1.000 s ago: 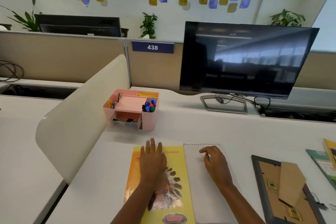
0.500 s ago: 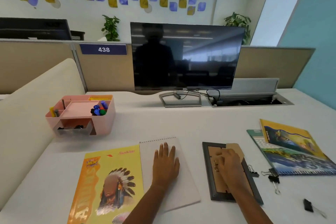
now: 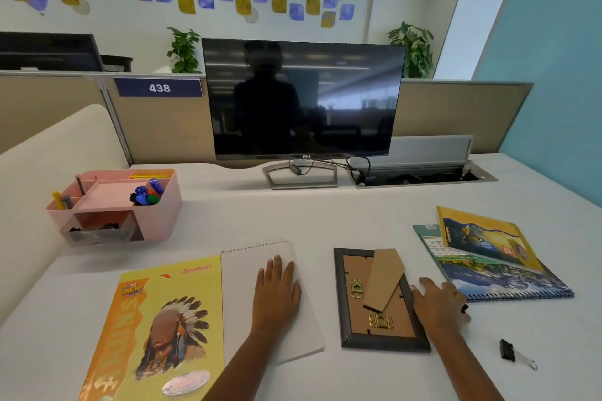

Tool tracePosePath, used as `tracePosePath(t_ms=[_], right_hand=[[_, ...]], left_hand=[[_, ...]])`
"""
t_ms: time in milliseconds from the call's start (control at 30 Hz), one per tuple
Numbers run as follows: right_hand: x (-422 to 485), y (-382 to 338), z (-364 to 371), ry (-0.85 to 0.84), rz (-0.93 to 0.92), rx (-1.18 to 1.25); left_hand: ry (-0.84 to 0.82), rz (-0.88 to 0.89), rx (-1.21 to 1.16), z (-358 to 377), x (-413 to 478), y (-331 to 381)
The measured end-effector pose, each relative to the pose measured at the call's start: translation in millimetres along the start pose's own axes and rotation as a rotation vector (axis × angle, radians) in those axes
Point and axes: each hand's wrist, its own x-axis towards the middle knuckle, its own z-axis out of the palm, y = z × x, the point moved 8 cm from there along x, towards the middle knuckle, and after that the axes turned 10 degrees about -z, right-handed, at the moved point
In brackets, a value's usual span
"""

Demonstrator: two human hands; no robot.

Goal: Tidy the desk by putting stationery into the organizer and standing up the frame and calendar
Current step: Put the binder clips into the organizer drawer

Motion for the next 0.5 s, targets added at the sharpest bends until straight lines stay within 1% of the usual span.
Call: tracePosePath(t_ms=[100,200,300,400,500], right_hand=[[8.1,-4.6,1.1,-0.022,-0.081,0.022],[14.4,-9.8,1.3,-0.017,-0.161,0.029],[18.6,-15.3,-1.3,-0.022,-0.19,0.037],[25.5,-18.1,-4.9,-0.007,-0.231,0.106],[32.1,-18.1,-8.1,0.002,-0.297,0.229]], left_hand=[[0.033,0.011,-0.055,-2.2,3.2,1.0],[-0.023,-0.007,0.007,4.4,3.2,-1.5],[0.002,-0.017,0.001,0.6,3.2,-1.3],[-0.002,-0.025,0.029,1.7,2.6,-2.3],[-0.01,-0.026,0.034,1.4,2.4,-3.1]])
